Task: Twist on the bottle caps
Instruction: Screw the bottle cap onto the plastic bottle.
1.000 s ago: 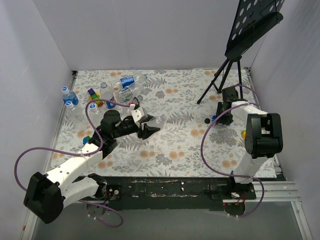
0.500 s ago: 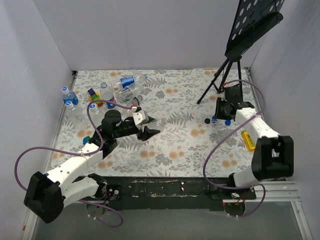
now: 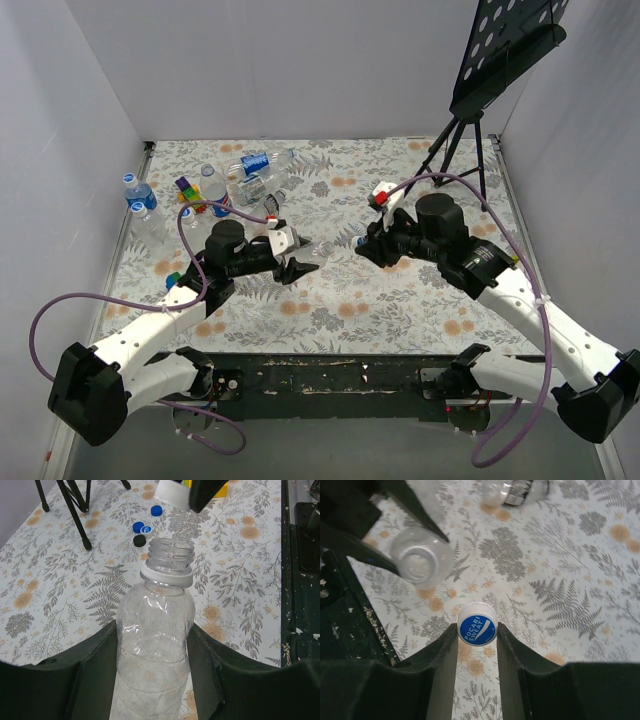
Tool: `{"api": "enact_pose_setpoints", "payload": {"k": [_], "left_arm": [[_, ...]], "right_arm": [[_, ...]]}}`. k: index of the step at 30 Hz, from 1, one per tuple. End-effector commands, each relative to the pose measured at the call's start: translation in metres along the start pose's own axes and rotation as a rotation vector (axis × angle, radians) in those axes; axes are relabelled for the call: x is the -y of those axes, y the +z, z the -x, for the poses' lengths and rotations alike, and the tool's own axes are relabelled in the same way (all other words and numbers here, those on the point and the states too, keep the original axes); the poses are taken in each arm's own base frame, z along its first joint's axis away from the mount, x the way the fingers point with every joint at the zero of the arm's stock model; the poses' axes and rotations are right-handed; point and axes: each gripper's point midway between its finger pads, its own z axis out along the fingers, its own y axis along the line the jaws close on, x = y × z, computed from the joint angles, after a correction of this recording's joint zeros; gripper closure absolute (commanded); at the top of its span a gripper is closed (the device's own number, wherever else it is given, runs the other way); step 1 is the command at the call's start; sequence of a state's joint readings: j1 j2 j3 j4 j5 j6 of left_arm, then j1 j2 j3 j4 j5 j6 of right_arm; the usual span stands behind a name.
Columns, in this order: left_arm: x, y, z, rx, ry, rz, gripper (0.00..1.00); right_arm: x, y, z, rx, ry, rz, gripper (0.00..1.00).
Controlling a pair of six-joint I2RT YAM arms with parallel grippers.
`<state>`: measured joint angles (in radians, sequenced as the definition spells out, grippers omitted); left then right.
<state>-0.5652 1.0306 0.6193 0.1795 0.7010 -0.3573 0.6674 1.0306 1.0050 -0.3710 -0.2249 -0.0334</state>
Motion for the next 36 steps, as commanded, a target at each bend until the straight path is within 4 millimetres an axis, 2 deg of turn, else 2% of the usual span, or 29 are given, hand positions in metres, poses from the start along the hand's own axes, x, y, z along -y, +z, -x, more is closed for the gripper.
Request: {"api": "enact_pose_setpoints", "payload": {"k": [1,6,10,23,31,36], "left_arm": [[0.001,-0.005,0.004,-0.007,0.058,0.0,0.64],[0.002,-0.005,0.004,-0.01,0.06,-0.007,0.64],[0.004,-0.004,0.006,-0.007,0.058,-0.019,0.64],[0.018,-0.007,0.015,0.037,0.065,-0.086,0.67],[0.019,-0.006,0.016,0.042,0.066,-0.094,0.67],[0.018,-0.006,0.019,0.05,0.071,-0.088,0.69]], "right_arm": [[-0.042,-0.011,0.044,0.127,-0.22,0.156,0.76],[-0.072,-0.007,0.051,0.129,-0.337,0.237,0.76],[-0.08,-0.002,0.052,0.123,-0.381,0.254,0.76],[-0.072,0.011,0.042,0.083,-0.418,0.216,0.76],[-0.083,0.011,0.041,0.069,-0.43,0.293,0.76],[-0.088,0.011,0.034,0.035,-0.433,0.333,0.77]]}}
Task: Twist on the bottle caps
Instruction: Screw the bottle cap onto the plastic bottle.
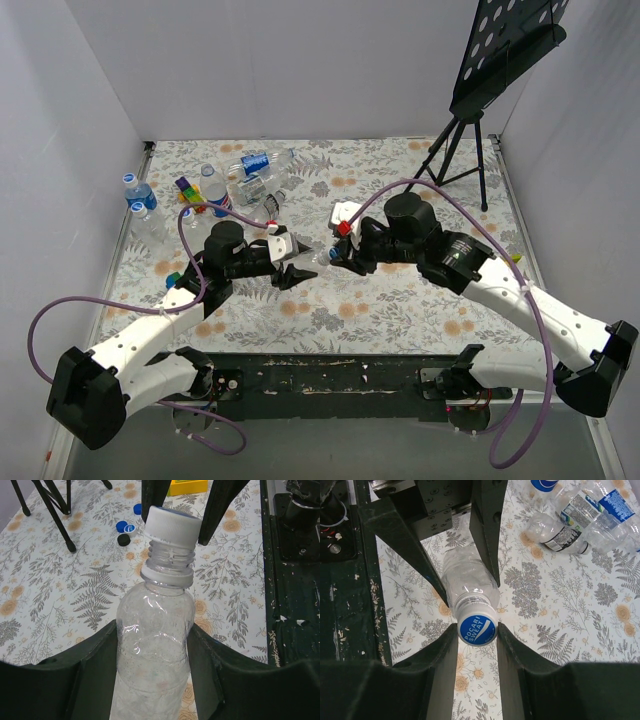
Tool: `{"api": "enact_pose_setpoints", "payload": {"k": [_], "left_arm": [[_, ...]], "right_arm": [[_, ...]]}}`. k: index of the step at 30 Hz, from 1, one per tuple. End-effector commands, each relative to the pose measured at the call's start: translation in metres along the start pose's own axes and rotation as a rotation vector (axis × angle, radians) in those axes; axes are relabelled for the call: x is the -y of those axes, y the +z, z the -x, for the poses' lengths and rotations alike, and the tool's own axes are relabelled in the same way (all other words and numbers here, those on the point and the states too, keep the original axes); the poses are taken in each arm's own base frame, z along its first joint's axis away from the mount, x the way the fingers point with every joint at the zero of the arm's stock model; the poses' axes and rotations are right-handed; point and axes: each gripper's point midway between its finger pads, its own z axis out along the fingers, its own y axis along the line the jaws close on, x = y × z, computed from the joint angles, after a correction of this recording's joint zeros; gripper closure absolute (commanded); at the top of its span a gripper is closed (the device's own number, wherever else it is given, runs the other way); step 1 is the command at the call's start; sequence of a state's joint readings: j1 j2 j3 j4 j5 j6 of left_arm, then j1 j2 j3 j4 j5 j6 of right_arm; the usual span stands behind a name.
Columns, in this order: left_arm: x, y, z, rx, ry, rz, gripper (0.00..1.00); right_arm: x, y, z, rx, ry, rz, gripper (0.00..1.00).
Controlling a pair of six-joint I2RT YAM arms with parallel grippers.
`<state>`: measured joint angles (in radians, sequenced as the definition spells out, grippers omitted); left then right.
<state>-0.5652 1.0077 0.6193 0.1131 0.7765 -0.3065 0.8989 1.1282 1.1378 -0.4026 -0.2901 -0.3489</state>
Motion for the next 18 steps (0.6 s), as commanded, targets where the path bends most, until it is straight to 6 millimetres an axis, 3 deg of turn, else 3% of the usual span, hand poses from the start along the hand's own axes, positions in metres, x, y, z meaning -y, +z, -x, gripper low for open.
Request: {"api": "enact_pose_setpoints", "payload": {"k": [1,9,18], "left_arm": [[0.0,-0.002,0.02,0.054,0.052,-0.003,0.69],[0.0,-0.003,0.022,0.064,0.06,0.002,0.71],[0.019,-0.001,0.028,0.098,0.039,-0.114,0.71]], "right_arm": [[-0.008,-0.001,0.012,0.017,-0.024,0.06,0.77],[-0.013,-0.001,0.003,-0.016,-0.021,0.08,0.78],[-0.019,0.003,-0.008,-0.087,-0.058,0.153,0.79]]}}
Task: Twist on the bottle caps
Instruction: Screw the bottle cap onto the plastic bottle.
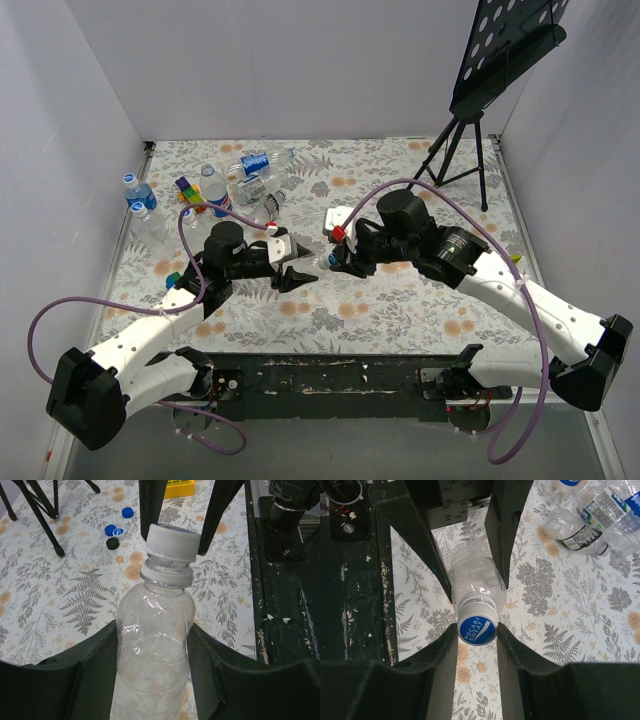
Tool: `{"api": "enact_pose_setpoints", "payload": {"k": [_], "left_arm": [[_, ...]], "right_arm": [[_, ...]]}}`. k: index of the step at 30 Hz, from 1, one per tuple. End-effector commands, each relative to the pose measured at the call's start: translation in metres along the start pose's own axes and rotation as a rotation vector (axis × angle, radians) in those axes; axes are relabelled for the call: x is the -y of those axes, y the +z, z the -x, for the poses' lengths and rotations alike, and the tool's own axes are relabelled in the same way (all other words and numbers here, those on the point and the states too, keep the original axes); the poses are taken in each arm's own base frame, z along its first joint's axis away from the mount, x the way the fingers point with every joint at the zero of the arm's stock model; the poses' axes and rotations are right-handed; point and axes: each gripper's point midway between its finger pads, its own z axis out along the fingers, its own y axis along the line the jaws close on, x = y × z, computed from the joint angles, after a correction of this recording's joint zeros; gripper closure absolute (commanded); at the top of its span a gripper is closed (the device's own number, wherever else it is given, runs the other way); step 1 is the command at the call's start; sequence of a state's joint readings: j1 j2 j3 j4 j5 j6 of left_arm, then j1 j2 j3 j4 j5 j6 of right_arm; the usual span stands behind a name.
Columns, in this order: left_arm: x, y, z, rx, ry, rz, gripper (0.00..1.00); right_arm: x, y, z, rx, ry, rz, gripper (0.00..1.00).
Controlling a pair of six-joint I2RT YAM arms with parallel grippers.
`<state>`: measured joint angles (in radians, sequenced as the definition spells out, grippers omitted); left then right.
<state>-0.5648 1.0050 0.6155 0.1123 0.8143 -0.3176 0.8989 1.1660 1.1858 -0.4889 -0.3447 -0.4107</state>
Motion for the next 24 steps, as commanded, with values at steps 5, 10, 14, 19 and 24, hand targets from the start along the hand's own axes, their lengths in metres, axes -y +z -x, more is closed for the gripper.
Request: {"api": "enact_pose_setpoints", "payload": {"k": [5,10,14,19,24], "left_arm": [[0.01,0.001,0.027,0.084,0.048,-0.068,0.71],[0.005,0.001,0.03,0.084,0.046,-0.036,0.73],[0.005,0.003,0.036,0.105,0.042,-0.044,0.74],[-0.002,0.005,0.052,0.138,0.067,-0.032,0.74],[-0.014,0.006,0.062,0.19,0.087,0.029,0.75]], "right_arm": [[-0.012,0.005,-0.002,-0.064,-0.024,0.113,0.81],[-0.011,0.007,0.001,-0.072,-0.026,0.126,0.83],[-0.012,0.01,-0.003,-0.1,-0.039,0.15,0.84],[-0.007,0.011,-0.008,-0.149,-0.043,0.15,0.85],[0.01,0.013,-0.006,-0.176,0.044,0.044,0.87]]}}
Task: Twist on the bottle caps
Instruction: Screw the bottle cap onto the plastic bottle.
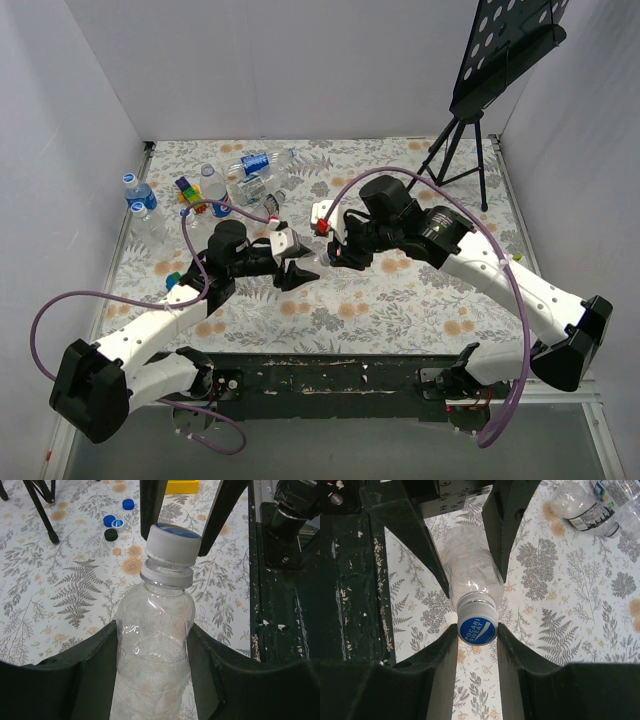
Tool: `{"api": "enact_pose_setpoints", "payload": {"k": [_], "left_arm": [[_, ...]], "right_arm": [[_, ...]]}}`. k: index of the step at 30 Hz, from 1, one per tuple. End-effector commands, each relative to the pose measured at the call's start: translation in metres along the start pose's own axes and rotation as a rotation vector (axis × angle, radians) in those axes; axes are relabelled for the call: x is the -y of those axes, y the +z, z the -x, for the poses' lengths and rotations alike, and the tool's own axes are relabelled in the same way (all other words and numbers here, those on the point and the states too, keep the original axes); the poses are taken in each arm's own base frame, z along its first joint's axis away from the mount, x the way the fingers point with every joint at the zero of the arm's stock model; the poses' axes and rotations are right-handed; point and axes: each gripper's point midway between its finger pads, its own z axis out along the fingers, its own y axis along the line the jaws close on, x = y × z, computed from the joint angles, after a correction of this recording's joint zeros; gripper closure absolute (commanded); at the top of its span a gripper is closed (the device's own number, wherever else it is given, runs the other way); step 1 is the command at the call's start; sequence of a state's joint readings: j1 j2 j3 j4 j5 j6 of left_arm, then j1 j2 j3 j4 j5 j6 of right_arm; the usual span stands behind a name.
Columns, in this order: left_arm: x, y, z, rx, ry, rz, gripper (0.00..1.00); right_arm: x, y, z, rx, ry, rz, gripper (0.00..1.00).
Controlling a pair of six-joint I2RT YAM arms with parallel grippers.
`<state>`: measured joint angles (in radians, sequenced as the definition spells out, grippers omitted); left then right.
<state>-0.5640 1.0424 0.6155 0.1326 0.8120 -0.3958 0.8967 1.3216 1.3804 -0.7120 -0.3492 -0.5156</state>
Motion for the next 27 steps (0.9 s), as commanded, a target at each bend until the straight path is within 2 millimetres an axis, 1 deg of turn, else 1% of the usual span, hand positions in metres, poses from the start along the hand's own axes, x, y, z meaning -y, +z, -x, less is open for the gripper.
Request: {"api": "enact_pose_setpoints", "payload": {"k": [1,5,7,9,15,16,18,20,23,25,26,27], "left_arm": [[-0.01,0.001,0.071,0.217,0.181,0.044,0.74],[-0.024,-0.002,0.078,0.277,0.213,0.15,0.72],[-0.025,-0.003,0.082,0.304,0.234,0.187,0.73],[-0.027,-0.004,0.081,0.316,0.25,0.217,0.73],[-0.032,-0.007,0.071,0.334,0.247,0.309,0.73],[-0.033,-0.008,0.071,0.344,0.248,0.327,0.74],[-0.035,-0.007,0.066,0.343,0.237,0.351,0.76],[-0.037,-0.006,0.063,0.339,0.23,0.367,0.76],[-0.037,-0.001,0.057,0.323,0.221,0.367,0.76],[-0.038,0.001,0.053,0.307,0.213,0.363,0.76],[-0.039,0.003,0.052,0.3,0.205,0.361,0.76],[-0.039,0.004,0.05,0.296,0.194,0.36,0.76]], "right_arm": [[0.008,0.005,0.001,-0.028,0.107,-0.047,0.88],[0.019,0.004,0.004,-0.009,0.258,-0.104,0.89],[0.022,0.004,0.003,-0.007,0.343,-0.12,0.89],[0.024,0.005,0.0,-0.029,0.42,-0.137,0.9],[0.023,0.011,-0.007,-0.095,0.675,-0.186,0.94],[0.024,0.011,-0.011,-0.113,0.717,-0.206,0.94],[0.027,0.011,-0.017,-0.128,0.781,-0.251,0.94],[0.029,0.011,-0.018,-0.119,0.824,-0.283,0.94],[0.03,0.01,-0.014,-0.103,0.848,-0.285,0.94],[0.031,0.008,-0.009,-0.094,0.845,-0.284,0.93],[0.033,0.006,-0.006,-0.089,0.839,-0.289,0.89],[0.034,0.003,-0.004,-0.089,0.833,-0.296,0.79]]}}
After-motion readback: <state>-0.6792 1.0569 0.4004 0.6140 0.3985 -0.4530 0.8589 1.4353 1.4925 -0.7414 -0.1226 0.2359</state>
